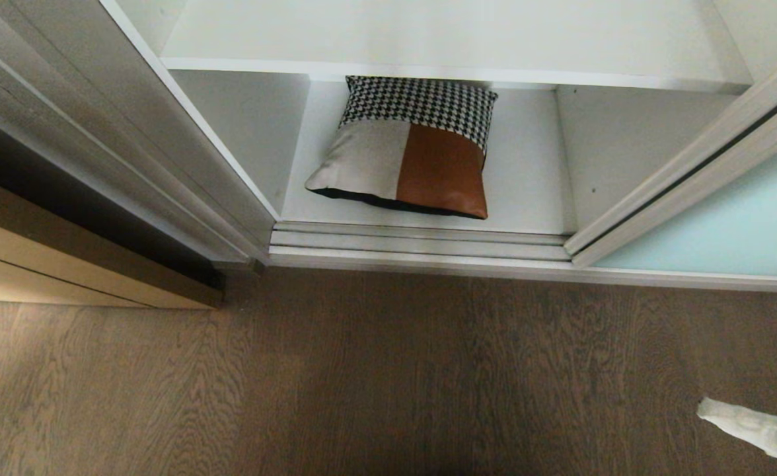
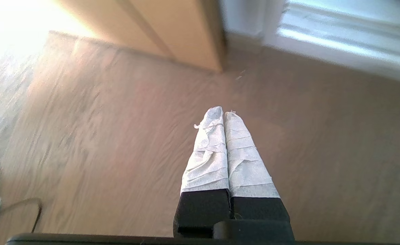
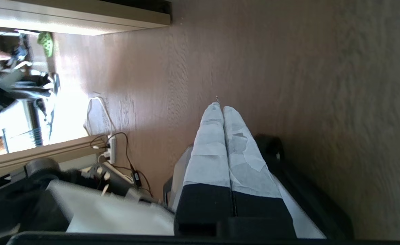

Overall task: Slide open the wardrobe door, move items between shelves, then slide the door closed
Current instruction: Close the door

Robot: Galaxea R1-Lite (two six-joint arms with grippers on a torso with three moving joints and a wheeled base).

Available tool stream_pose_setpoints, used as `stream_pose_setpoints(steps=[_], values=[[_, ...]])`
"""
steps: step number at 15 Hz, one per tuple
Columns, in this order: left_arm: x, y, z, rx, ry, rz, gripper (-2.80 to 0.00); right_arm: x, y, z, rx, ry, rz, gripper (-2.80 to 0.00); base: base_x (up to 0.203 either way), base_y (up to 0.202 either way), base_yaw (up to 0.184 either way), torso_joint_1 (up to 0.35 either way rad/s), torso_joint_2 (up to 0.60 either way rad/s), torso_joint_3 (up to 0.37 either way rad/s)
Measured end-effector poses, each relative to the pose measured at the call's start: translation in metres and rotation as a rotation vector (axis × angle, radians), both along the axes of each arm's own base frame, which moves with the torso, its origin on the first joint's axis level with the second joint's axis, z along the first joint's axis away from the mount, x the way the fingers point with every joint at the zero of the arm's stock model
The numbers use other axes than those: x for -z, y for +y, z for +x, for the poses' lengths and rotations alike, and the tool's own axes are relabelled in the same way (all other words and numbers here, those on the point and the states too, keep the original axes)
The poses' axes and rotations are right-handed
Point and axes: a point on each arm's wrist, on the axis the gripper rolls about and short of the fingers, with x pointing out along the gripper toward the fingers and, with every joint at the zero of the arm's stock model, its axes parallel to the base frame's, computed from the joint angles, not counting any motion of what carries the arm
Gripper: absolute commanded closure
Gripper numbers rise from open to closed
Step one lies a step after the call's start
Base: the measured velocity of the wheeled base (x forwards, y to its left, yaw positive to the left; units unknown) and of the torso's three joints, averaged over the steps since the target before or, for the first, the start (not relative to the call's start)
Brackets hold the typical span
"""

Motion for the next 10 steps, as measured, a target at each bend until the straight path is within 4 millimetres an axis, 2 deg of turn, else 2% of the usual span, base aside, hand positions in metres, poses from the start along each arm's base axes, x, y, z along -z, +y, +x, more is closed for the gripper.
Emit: stream_pose_setpoints(steps=[4, 8, 10], values=[[0.029, 0.004, -0.025, -0.066, -0.048, -0.001, 0.0, 0.003, -0.012, -0.045, 0.042, -0.022, -0.003, 0.0, 0.0, 0.0, 0.0, 0.0, 0.0, 0.0], [0.05, 0.004, -0.041, -0.101, -0.108, 0.021, 0.0, 0.006, -0.017, -0.066, 0.05, -0.086, 0.022, 0.0, 0.0, 0.0, 0.0, 0.0, 0.0, 0.0], [0.072, 0.004, -0.047, -0.093, -0.099, 0.06, 0.0, 0.011, -0.018, -0.071, 0.053, -0.097, 0.027, 0.0, 0.0, 0.0, 0.0, 0.0, 0.0, 0.0]])
